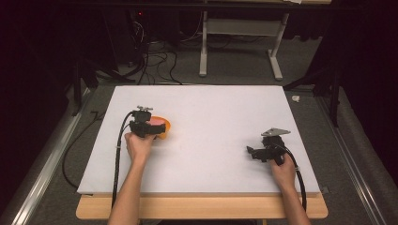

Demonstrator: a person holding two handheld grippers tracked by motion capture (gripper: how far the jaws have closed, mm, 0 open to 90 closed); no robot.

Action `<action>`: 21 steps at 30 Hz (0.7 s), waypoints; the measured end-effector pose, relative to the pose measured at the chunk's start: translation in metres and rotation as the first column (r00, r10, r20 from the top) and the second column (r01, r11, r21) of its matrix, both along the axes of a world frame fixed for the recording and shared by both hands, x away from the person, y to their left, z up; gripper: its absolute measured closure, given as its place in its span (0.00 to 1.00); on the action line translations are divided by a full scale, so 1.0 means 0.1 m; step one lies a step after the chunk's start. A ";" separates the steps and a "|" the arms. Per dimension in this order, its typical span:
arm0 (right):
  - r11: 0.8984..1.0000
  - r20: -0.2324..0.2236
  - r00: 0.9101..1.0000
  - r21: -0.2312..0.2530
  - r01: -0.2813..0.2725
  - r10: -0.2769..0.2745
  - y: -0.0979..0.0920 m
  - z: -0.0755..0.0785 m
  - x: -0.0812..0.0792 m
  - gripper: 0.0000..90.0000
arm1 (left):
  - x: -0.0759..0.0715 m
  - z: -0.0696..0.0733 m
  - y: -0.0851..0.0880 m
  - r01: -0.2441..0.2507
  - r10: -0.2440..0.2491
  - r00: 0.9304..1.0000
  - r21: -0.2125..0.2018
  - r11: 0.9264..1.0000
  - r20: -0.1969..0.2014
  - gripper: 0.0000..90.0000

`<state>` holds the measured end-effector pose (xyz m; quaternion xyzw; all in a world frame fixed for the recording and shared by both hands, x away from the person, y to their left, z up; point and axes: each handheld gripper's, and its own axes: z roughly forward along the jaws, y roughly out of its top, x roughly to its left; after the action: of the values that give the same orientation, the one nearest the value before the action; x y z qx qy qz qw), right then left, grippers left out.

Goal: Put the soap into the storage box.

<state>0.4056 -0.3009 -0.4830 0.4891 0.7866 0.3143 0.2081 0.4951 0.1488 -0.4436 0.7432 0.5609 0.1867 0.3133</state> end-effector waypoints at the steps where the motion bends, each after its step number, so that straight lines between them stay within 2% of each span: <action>1: 1.000 0.000 1.000 0.000 0.000 0.000 0.00 0.00 0.00 0.16 | 0.00 0.00 0.00 -0.001 0.001 1.000 -0.007 1.000 0.003 0.15; 7: 1.000 0.000 1.000 0.000 0.000 0.000 0.00 0.00 0.00 0.16 | -0.05 0.11 0.02 -0.003 0.006 0.998 -0.041 0.999 0.069 0.17; 14: 1.000 0.000 1.000 0.001 0.001 -0.001 0.00 0.00 0.00 0.16 | -0.10 0.18 0.04 0.009 -0.004 0.996 -0.050 0.999 0.095 0.17; 15: 1.000 0.000 1.000 0.001 0.001 -0.001 0.00 0.00 0.00 0.16 | -0.13 0.21 0.03 0.020 -0.014 0.995 -0.061 0.998 0.102 0.17; 21: 1.000 0.000 1.000 0.001 0.001 -0.001 0.00 0.00 0.00 0.16 | -0.20 0.28 0.01 0.048 -0.040 0.992 -0.066 0.997 0.124 0.17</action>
<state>0.4056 -0.3007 -0.4830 0.4898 0.7861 0.3146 0.2079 0.4749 0.1499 -0.4159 0.7314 0.5302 0.2054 0.3767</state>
